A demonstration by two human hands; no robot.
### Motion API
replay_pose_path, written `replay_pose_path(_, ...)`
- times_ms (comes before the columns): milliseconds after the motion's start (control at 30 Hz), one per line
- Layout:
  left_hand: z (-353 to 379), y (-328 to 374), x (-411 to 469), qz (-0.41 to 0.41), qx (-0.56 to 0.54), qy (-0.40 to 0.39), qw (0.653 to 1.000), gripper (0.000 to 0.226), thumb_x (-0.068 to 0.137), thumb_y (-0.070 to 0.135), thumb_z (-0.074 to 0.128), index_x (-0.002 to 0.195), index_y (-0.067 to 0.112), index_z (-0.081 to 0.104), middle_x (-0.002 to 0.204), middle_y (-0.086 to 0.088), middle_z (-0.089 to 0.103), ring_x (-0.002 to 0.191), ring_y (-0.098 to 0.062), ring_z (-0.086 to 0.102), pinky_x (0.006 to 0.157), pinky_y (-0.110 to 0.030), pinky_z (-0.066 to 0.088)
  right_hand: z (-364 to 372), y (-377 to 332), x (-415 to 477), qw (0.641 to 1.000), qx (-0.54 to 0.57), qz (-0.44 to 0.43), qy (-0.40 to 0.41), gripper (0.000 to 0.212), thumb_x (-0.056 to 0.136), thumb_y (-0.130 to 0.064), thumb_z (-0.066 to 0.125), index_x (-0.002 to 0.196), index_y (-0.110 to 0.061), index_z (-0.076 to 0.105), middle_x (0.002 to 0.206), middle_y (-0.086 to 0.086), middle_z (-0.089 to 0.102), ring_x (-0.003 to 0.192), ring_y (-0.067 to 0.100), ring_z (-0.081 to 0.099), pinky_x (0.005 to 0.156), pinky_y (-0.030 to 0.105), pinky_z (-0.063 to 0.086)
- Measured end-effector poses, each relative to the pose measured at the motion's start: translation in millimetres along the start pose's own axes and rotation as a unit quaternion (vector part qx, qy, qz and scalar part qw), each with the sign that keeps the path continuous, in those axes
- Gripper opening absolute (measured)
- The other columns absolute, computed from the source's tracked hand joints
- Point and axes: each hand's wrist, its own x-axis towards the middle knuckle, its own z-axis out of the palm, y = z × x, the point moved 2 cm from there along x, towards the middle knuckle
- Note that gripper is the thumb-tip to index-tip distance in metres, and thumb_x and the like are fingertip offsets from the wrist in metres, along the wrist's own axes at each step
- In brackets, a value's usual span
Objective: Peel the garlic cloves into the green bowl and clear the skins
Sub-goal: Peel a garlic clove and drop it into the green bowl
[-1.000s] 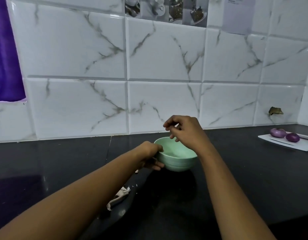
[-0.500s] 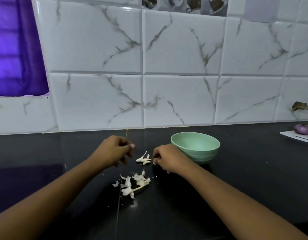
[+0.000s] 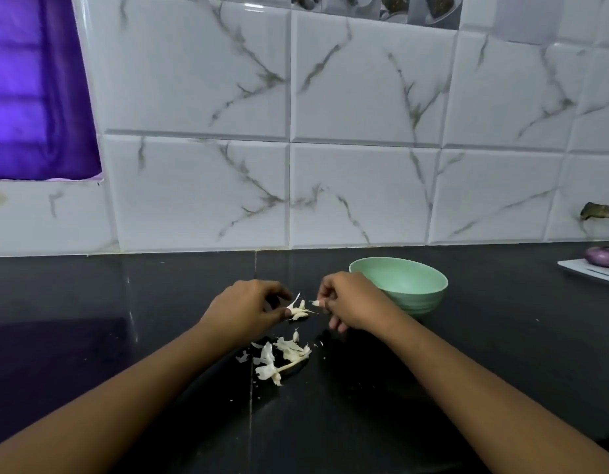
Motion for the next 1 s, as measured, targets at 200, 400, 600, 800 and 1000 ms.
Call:
replay_pose_path(200,6,2,-1,0.011,-0.209,0.017,0.978,0.010,0.083,0.024,0.073,0.092,0.028,0.072,0.074,0.007,0.073,0.066,-0.008,0.069,0.054,-0.018,0.052,3,-8,-4,0.942,0.322,-0.006,-0.097,0.012,0.092,-0.004,0.058,0.080,-0.006,0.057,0.065,0.006,0.063,0.048,0.006,0.061,0.046,0.018,0.052)
replay_pose_path(400,1,2,-4,-0.016,-0.322,0.046,0.946,0.006,0.080,0.019,0.075,0.085,0.015,0.074,0.065,0.007,0.071,0.059,-0.005,0.068,0.049,-0.020,0.050,1,-9,-5,0.920,0.379,-0.002,-0.105,0.009,0.090,-0.008,0.061,0.081,-0.007,0.059,0.063,0.002,0.066,0.050,0.007,0.063,0.047,0.019,0.053)
replay_pose_path(600,0,5,-5,-0.032,-0.372,0.037,0.927,0.003,0.082,0.015,0.073,0.084,0.014,0.072,0.066,0.005,0.072,0.059,-0.007,0.068,0.050,-0.020,0.049,0,-10,-6,0.925,0.367,-0.001,-0.099,0.011,0.089,-0.011,0.063,0.079,-0.009,0.058,0.061,0.002,0.063,0.048,0.007,0.061,0.045,0.019,0.052)
replay_pose_path(800,0,6,-7,-0.038,-0.385,0.033,0.922,0.005,0.081,0.015,0.074,0.085,0.014,0.073,0.067,0.003,0.072,0.062,-0.008,0.069,0.054,-0.020,0.051,-2,-12,-8,0.949,0.301,-0.016,-0.095,0.012,0.091,-0.013,0.062,0.080,-0.011,0.056,0.063,0.004,0.060,0.046,0.007,0.058,0.044,0.020,0.048)
replay_pose_path(1000,1,6,-7,-0.067,-0.450,0.021,0.890,0.006,0.084,0.011,0.069,0.089,0.010,0.072,0.069,-0.002,0.073,0.062,-0.010,0.069,0.050,-0.020,0.050,-2,-13,-8,0.947,0.303,-0.023,-0.110,0.011,0.095,-0.012,0.055,0.084,-0.010,0.057,0.071,0.004,0.063,0.050,0.007,0.059,0.045,0.020,0.049)
